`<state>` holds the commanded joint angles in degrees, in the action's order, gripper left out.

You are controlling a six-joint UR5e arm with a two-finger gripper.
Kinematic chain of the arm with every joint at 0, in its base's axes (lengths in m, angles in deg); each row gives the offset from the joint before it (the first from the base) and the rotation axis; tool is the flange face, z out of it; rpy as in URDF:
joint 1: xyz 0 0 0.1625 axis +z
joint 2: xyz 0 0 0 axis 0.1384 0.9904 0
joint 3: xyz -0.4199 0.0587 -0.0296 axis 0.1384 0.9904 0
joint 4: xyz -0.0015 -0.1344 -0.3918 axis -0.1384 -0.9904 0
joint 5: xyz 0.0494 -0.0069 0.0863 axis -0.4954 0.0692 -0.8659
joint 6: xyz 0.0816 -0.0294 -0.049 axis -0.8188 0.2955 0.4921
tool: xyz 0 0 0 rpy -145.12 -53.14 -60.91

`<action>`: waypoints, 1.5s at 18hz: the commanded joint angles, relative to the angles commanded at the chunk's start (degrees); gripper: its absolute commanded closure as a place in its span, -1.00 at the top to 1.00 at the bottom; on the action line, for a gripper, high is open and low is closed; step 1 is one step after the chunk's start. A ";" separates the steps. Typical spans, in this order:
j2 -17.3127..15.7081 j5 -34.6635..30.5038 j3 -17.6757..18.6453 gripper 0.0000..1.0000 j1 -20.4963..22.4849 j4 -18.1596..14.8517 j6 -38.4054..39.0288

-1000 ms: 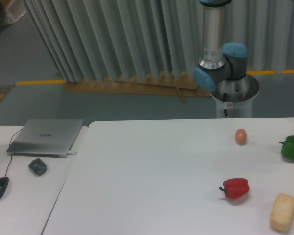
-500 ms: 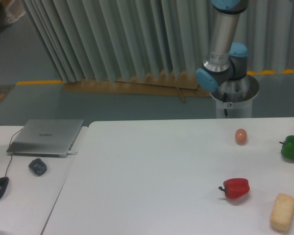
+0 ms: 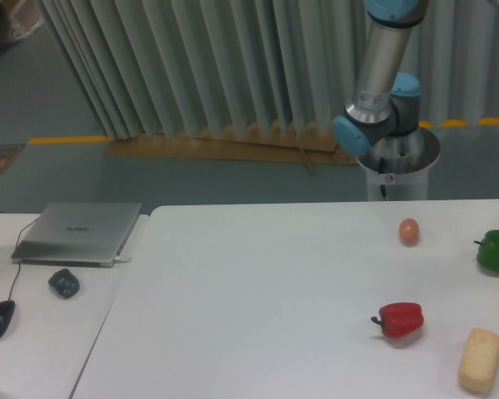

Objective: Place the yellow pepper in a basket

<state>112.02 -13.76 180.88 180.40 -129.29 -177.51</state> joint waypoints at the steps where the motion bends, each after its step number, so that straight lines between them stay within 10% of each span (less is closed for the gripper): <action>1: -0.09 0.00 -0.09 1.00 0.00 -0.09 0.00; 27: -8.87 0.53 -0.79 1.00 -20.56 -6.23 19.33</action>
<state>103.14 -13.23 180.09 159.83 -135.52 -158.17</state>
